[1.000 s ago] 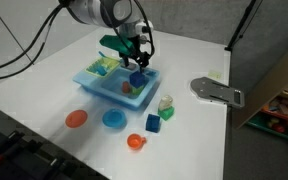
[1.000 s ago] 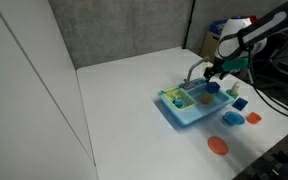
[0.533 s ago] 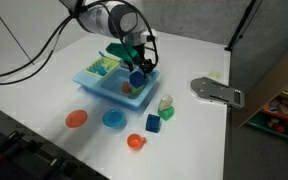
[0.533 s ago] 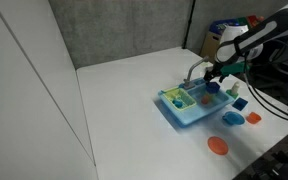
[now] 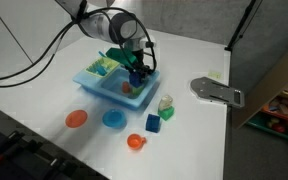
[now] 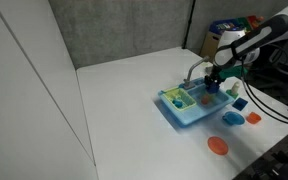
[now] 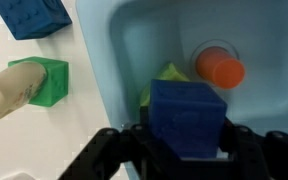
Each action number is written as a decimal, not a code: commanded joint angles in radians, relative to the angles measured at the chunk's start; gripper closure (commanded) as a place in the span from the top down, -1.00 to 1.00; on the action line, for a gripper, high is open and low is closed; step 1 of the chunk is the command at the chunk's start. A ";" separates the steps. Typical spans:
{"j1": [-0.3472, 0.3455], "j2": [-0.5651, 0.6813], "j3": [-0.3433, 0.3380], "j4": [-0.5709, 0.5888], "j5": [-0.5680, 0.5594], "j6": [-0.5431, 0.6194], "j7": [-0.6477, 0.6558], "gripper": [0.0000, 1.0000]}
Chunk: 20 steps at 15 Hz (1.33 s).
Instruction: Move the blue cube to the counter on the toy sink
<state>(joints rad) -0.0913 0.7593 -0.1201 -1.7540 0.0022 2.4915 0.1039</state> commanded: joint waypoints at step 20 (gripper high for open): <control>0.071 -0.353 0.112 -0.372 -0.021 -0.026 -0.133 -0.52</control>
<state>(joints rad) -0.0275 0.4430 -0.0080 -2.0893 -0.0028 2.4724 -0.0093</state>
